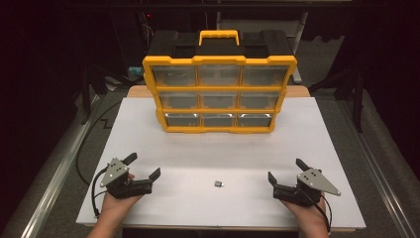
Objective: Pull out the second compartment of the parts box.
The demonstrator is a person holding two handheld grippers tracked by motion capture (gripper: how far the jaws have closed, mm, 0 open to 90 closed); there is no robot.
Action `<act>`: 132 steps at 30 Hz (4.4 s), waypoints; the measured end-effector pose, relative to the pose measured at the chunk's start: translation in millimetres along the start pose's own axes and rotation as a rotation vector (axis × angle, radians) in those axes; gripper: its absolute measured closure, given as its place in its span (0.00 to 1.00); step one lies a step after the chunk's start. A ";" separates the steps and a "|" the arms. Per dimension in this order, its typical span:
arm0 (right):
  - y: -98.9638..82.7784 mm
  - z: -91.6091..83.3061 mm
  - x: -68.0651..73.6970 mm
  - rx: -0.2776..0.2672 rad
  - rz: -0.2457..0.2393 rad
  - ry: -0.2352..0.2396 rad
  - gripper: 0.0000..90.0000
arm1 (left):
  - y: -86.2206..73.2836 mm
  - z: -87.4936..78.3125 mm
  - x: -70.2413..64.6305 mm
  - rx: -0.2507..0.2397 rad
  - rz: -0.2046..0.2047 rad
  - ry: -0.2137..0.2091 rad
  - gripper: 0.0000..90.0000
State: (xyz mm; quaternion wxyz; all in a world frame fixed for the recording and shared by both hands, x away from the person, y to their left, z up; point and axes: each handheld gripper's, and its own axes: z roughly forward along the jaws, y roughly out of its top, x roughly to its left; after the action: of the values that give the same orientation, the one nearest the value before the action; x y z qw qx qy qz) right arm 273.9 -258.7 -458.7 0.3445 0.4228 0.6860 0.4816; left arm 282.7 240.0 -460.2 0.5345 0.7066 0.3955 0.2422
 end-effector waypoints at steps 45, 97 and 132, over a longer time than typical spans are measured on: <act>25.1 83.3 -2.6 0.081 -0.034 -0.004 0.00 | -2.0 6.5 -4.3 0.016 0.023 -0.037 0.00; 14.7 64.7 20.0 0.273 -0.544 -0.081 0.01 | -1.1 6.4 -4.1 0.011 0.037 -0.053 0.00; 21.0 56.2 55.5 0.294 -1.029 -0.171 0.01 | -1.9 8.0 -6.3 0.027 0.069 -0.059 0.00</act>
State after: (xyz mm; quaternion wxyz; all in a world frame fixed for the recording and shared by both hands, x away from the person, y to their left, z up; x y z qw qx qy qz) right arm 306.1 -183.6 -459.1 0.5277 0.1138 0.8341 0.1137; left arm 284.7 230.5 -464.1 0.5279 0.7337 0.3582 0.2341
